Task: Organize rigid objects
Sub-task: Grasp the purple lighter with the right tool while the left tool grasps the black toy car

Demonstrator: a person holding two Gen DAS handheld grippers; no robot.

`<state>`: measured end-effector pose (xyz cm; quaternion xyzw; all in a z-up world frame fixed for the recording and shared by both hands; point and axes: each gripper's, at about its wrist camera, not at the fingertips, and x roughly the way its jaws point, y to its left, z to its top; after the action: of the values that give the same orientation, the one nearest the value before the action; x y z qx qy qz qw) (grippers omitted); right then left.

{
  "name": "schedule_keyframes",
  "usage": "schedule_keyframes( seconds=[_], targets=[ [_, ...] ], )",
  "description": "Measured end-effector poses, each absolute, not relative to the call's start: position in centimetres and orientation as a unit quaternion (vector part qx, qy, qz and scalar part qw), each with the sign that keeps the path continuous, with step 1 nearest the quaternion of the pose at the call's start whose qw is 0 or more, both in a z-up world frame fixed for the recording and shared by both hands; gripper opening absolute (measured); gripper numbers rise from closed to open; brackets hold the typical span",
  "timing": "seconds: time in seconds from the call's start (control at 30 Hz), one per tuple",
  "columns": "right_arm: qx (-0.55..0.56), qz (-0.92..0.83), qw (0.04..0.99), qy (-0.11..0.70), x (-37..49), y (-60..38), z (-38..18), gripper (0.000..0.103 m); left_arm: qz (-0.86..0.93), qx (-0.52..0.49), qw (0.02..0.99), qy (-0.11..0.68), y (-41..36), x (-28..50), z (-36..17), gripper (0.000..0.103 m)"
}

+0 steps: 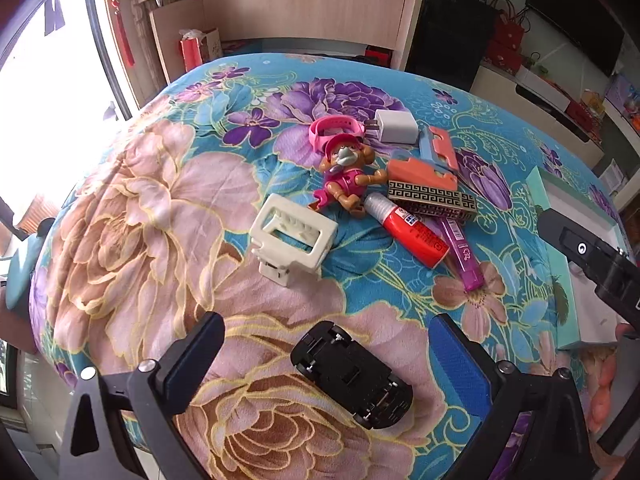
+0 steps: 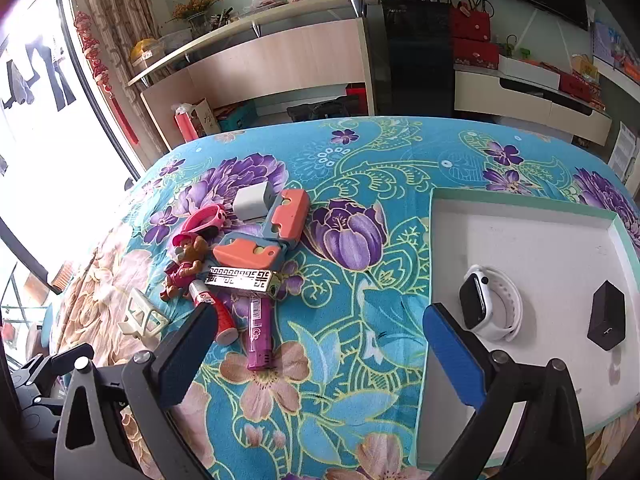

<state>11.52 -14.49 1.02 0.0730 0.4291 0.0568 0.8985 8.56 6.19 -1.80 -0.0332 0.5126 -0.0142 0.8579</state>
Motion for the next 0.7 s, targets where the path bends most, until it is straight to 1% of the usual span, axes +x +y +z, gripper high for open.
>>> schedule_keyframes(
  seconds=[0.13, 0.23, 0.3, 0.4, 0.43, 0.47, 0.5, 0.53, 0.57, 0.6, 0.7],
  targets=[
    [0.068, 0.065, 0.895, 0.436, 11.6, -13.9, 0.5, 0.102, -0.016, -0.024, 0.846, 0.532, 5.8, 8.0, -3.0, 0.103],
    [0.063, 0.072, 0.889, 0.447, 11.8, -13.3, -0.3, 0.102, -0.016, -0.020, 0.839, 0.543, 5.7, 7.7, -3.5, 0.096],
    [0.058, 0.076, 0.885, 0.455, 12.0, -12.9, -0.8, 0.102, -0.017, -0.016, 0.835, 0.550, 5.5, 7.7, -3.7, 0.088],
    [0.051, 0.084, 0.879, 0.467, 12.3, -12.3, -1.6, 0.100, -0.027, -0.020, 0.830, 0.556, 5.3, 7.5, -3.7, 0.082],
    [0.050, 0.088, 0.877, 0.470, 12.4, -12.1, -1.8, 0.099, -0.029, -0.020, 0.829, 0.558, 5.2, 7.5, -3.7, 0.080],
    [0.049, 0.091, 0.875, 0.473, 12.5, -12.0, -2.0, 0.094, -0.030, -0.020, 0.828, 0.559, 5.1, 7.4, -3.8, 0.076],
    [0.049, 0.093, 0.873, 0.477, 12.6, -11.9, -2.3, 0.088, -0.032, -0.019, 0.828, 0.560, 5.0, 7.4, -3.8, 0.070],
    [0.046, 0.093, 0.871, 0.481, 12.8, -11.7, -2.5, 0.084, -0.034, -0.020, 0.826, 0.562, 5.0, 7.4, -3.9, 0.066],
    [0.044, 0.094, 0.869, 0.484, 12.9, -11.6, -2.8, 0.079, -0.037, -0.022, 0.824, 0.565, 4.9, 7.4, -4.1, 0.056],
    [0.042, 0.095, 0.867, 0.487, 13.0, -11.5, -3.0, 0.075, -0.039, -0.024, 0.822, 0.568, 5.0, 7.5, -4.3, 0.051],
    [0.034, 0.099, 0.863, 0.493, 13.3, -11.1, -3.5, 0.073, -0.040, -0.028, 0.822, 0.568, 5.1, 7.6, -4.4, 0.049]
  ],
)
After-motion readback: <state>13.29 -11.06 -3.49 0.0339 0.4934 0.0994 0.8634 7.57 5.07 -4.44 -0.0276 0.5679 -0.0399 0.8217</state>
